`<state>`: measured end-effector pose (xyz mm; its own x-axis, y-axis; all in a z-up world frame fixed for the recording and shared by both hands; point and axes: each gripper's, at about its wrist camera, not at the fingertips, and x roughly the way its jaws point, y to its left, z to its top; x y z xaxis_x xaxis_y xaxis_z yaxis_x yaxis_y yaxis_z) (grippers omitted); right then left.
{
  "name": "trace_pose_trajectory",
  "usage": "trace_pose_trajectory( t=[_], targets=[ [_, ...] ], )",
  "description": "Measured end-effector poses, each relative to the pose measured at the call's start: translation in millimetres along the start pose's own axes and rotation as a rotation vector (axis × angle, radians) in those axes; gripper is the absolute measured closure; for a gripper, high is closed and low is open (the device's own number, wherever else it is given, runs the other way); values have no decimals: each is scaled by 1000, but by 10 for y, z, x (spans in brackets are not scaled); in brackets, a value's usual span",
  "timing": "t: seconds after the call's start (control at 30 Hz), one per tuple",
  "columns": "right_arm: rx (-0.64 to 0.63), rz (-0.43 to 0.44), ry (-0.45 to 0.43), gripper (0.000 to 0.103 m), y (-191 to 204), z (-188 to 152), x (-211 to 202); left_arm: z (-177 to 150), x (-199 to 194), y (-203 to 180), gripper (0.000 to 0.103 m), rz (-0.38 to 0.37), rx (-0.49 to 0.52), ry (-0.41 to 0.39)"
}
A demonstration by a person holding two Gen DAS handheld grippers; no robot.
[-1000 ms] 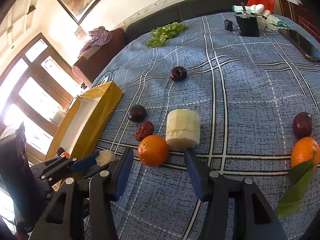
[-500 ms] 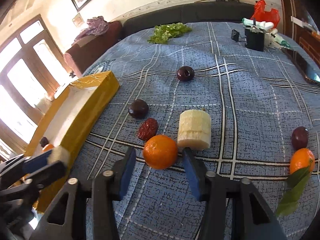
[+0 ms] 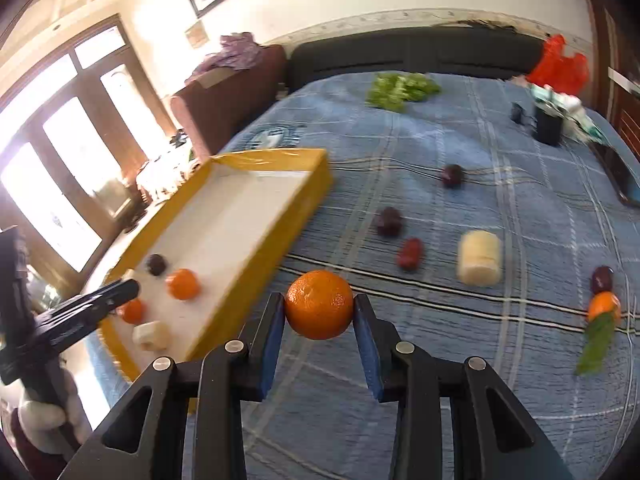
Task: Organize fruits
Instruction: 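Grasp the pale round chunk with the left tool while the right tool grasps an orange, then lower both pieces into the tray, open both tools and withdraw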
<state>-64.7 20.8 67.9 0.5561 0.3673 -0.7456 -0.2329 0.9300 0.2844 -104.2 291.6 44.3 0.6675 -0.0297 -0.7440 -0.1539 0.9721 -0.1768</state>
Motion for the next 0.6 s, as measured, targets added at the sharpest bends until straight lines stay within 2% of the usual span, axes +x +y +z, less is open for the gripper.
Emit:
trace_pose_trajectory(
  t=[0.13, 0.27, 0.4, 0.6],
  targets=[
    [-47, 69, 37, 64, 397, 18, 124, 24, -3, 255, 74, 22, -42, -5],
    [-120, 96, 75, 64, 767, -5, 299, 77, 76, 335, 74, 27, -38, 7],
    [-197, 92, 122, 64, 1075, -78, 507, 86, 183, 327, 74, 15, -31, 31],
    [-292, 30, 159, 64, 1318, -158, 784, 128, 330, 360, 74, -10, -45, 64]
  ],
)
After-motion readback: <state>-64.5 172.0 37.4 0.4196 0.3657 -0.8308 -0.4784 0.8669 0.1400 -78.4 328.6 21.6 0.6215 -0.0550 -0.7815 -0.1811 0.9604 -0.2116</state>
